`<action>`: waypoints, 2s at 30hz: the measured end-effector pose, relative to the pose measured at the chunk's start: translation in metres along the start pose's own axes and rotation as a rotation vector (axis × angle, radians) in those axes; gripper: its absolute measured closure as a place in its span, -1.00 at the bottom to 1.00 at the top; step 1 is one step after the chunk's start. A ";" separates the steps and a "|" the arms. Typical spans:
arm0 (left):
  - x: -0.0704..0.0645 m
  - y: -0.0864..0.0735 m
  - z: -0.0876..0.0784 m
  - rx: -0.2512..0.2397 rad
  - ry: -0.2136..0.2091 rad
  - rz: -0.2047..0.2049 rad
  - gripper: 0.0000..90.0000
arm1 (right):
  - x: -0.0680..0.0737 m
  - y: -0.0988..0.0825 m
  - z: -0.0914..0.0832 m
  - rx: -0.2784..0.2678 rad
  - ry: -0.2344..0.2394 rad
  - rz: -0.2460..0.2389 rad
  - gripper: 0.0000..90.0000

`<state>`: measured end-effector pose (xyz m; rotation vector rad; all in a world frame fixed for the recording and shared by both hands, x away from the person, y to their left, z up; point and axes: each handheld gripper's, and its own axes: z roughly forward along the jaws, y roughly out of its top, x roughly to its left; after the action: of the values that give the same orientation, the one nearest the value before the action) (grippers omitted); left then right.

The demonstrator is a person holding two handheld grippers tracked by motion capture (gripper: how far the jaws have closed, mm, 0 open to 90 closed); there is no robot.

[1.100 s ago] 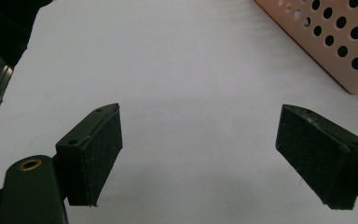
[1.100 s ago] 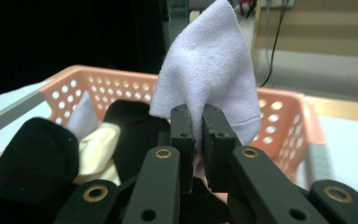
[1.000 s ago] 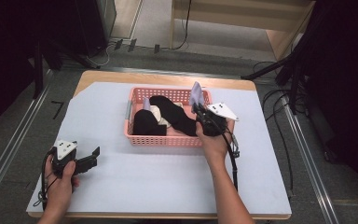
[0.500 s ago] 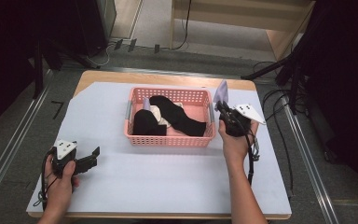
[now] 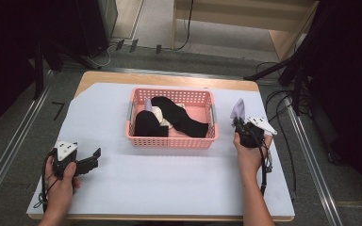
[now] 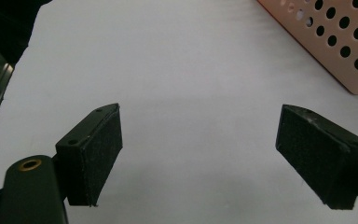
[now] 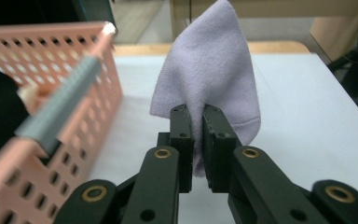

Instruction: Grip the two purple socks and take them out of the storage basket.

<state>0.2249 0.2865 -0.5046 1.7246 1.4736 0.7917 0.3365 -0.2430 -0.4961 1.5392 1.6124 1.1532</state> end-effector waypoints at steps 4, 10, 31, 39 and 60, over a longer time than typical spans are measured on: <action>0.000 0.000 0.000 0.001 0.001 -0.003 -0.67 | 0.000 0.001 -0.006 -0.007 0.032 0.043 0.30; 0.000 0.000 0.000 0.004 0.003 0.002 -0.67 | 0.016 0.016 -0.014 -0.054 0.061 0.002 0.24; 0.000 0.000 0.000 -0.002 -0.006 0.004 -0.66 | 0.159 0.041 0.016 0.045 0.337 -0.111 0.25; 0.000 0.000 0.000 -0.002 -0.006 0.010 -0.66 | 0.202 0.036 0.030 0.104 0.399 -0.150 0.24; -0.001 0.000 0.000 -0.005 -0.009 0.012 -0.66 | 0.244 0.034 0.045 0.287 0.382 -0.152 0.94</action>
<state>0.2243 0.2854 -0.5046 1.7333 1.4549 0.7920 0.3608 0.0026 -0.4534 1.3919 2.1898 1.2253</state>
